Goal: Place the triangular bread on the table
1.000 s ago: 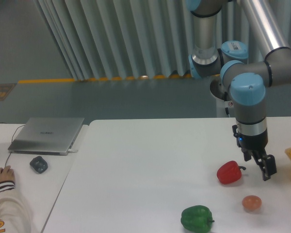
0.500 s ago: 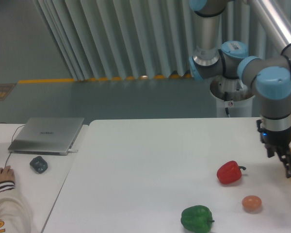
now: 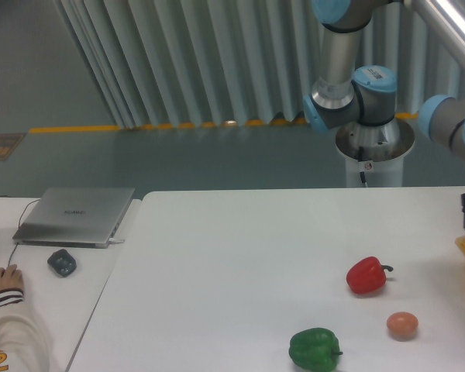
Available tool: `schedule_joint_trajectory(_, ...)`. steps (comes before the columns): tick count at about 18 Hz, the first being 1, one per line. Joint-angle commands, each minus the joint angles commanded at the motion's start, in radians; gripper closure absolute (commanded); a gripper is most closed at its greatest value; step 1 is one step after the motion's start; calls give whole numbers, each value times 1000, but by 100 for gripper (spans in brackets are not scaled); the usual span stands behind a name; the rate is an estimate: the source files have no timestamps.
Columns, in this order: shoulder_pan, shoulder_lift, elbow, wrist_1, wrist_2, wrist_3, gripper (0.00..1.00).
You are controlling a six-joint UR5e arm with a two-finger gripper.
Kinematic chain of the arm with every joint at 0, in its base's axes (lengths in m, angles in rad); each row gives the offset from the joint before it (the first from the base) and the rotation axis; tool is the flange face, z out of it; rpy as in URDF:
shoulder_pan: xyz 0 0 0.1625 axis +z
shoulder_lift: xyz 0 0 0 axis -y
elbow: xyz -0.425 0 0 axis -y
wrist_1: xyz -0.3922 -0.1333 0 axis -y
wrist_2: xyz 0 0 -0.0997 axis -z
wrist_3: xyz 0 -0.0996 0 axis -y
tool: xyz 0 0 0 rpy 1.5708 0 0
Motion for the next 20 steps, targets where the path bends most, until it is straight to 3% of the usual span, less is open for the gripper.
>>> schedule_joint_trajectory(7,80,-55,12,6,6,41,0)
schedule_joint_trajectory(16,86,-118,47,31,51,45,0)
schedule_joint_trajectory(20,80,-156,61,75,52,41,0)
